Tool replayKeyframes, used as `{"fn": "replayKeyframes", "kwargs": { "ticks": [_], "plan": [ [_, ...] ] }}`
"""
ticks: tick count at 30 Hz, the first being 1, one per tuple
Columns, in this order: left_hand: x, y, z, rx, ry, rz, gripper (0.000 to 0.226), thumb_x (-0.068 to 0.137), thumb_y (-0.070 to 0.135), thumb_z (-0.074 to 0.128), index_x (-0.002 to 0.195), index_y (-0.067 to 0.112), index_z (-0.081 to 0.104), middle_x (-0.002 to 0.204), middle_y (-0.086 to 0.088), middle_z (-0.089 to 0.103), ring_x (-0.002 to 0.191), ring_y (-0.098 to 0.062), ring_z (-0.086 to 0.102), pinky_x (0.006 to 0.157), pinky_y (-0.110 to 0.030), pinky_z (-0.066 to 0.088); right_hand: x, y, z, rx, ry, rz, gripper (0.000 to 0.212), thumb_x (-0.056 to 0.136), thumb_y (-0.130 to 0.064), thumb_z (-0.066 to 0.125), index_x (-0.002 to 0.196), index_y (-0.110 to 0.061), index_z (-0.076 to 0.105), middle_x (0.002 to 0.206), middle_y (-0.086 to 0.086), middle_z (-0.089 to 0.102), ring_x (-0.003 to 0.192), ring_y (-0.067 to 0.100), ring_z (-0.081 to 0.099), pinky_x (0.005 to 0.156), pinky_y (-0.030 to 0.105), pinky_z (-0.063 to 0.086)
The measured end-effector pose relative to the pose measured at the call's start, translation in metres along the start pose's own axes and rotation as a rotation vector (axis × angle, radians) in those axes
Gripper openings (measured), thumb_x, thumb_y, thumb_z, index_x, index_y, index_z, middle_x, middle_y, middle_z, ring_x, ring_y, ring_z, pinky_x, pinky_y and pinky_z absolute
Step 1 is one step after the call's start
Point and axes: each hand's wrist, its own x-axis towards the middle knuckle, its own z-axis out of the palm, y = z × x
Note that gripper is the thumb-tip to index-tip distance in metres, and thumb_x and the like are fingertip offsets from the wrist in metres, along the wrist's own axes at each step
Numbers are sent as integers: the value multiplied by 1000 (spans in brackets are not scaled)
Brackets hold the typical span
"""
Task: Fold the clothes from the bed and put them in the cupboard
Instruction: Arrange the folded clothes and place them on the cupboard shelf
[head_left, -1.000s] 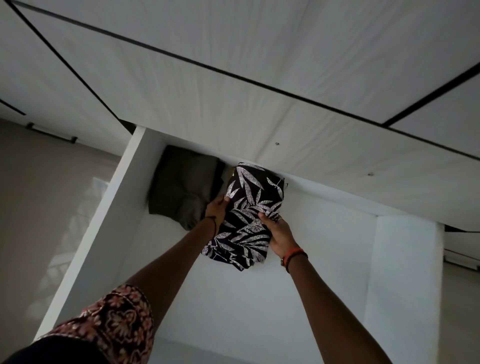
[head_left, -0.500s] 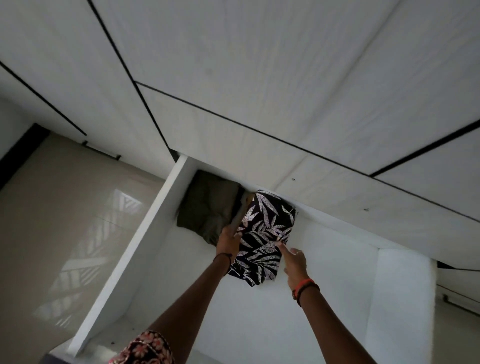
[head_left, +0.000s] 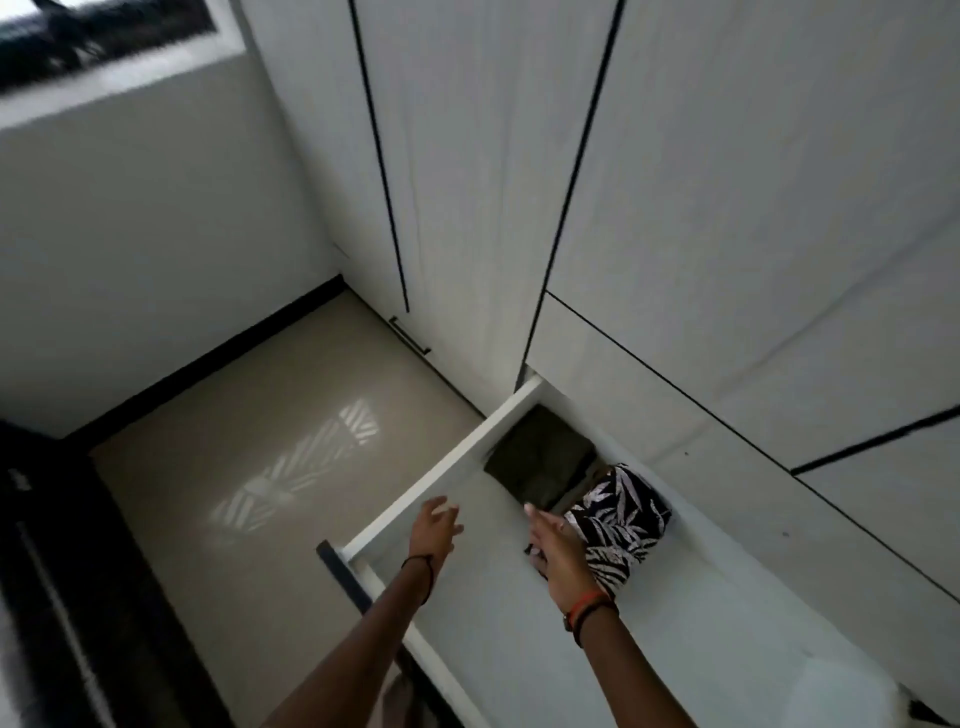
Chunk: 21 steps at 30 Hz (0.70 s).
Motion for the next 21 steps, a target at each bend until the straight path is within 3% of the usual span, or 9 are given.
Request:
{"fn": "replayKeyframes", "kwargs": {
  "ticks": [4,8,13,15,19,21],
  "plan": [
    [-37,17,-67,-99,91,25,18,97,12,46,115,10,53,110,-12,58,74,-13,59,59,-25,38,-36,-11,63,-72,-122,-45,27,88,-34,64,107,-17,58,104,6,58,99,19,53,83,36,45],
    [-77,17,-143,-190,201,65,15,98,9,45,110,8,54,103,-12,56,68,-11,55,51,-19,43,-83,-9,128,-166,-245,-84,31,88,-33,65,113,-15,56,105,5,58,100,19,54,82,34,45],
    [-122,-8,-225,-350,301,64,21,99,18,45,116,8,53,109,-9,57,91,-20,58,72,-29,44,-135,22,188,-233,-345,-82,32,88,-29,66,112,-11,55,98,4,56,97,19,51,84,37,45],
    [-143,-28,-261,-419,325,75,18,99,19,46,112,9,53,110,-9,57,94,-20,58,72,-28,45,-159,43,211,-251,-383,-87,33,87,-30,67,112,-12,56,96,1,57,94,17,51,77,32,43],
    [-183,-67,-325,-510,361,60,11,98,18,46,101,11,54,106,-9,56,89,-20,58,67,-26,43,-203,86,246,-248,-439,-62,21,88,-31,65,101,-18,55,102,1,56,101,18,51,80,33,42],
    [-204,-90,-358,-556,390,69,12,98,18,47,105,10,54,106,-10,57,83,-18,59,66,-27,43,-228,110,265,-255,-463,-38,17,88,-31,66,95,-20,54,102,1,55,103,19,52,82,35,43]
  ]
}}
